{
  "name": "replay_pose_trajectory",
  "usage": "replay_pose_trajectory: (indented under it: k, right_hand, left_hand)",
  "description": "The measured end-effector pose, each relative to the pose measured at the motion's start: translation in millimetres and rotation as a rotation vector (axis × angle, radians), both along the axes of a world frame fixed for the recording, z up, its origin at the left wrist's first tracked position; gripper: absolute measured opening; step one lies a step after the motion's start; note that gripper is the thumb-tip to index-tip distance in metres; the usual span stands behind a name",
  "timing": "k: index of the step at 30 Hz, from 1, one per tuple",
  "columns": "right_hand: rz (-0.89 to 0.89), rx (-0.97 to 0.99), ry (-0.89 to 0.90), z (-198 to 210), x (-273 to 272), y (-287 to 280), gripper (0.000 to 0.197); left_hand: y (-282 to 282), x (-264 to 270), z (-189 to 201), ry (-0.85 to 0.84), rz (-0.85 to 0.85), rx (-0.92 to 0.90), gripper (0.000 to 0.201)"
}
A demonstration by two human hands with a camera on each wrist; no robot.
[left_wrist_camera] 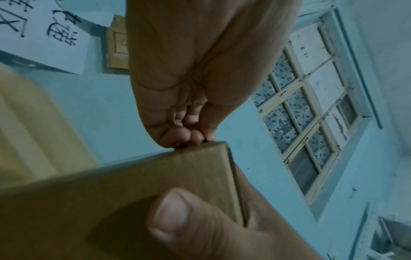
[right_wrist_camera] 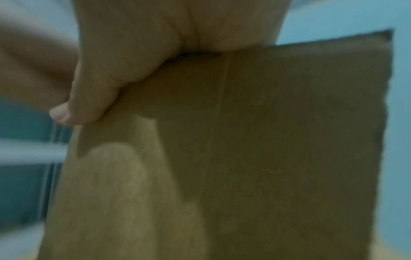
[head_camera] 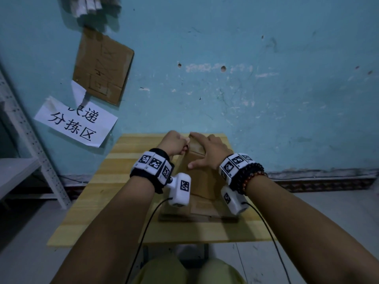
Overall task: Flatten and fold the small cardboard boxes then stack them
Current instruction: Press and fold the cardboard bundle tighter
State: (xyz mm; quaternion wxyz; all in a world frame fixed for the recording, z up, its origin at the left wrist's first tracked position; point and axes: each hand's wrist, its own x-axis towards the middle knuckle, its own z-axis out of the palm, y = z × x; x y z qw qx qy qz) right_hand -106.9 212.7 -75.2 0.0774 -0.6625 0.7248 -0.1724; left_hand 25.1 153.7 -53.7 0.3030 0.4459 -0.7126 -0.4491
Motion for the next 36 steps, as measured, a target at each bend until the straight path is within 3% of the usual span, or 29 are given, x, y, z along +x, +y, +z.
replay_pose_trajectory:
  k: [7,15,20,27,30,33,36]
  right_hand:
    - [0.041,-0.151,-0.350,-4,7,1,0.102]
    - [0.064,-0.086,-0.315,-10,-2,1,0.090]
    - [0.080,-0.104,-0.329,-11,-7,3,0.086]
    - [0.090,-0.118,-0.350,-14,-12,3,0.088]
    - [0.084,-0.131,-0.363,-16,-13,1,0.088]
    - [0.100,-0.139,-0.361,-18,-13,-1,0.089]
    - [0.112,-0.142,-0.357,-20,-15,-2,0.088]
  left_hand:
    - [1,-4,15,-0.035,0.008,-0.108,0.042]
    - [11,-9,4,0.058,0.005,-0.138,0.038]
    - [13,-7,-3,0.223,0.010,0.016,0.036]
    - [13,-12,-6,0.357,0.071,0.064,0.025]
    - [13,-16,-10,0.316,0.121,-0.105,0.028]
    - [19,-16,-11,0.139,0.115,-0.398,0.034]
    - [23,-14,-13,-0.006,0.041,-0.594,0.018]
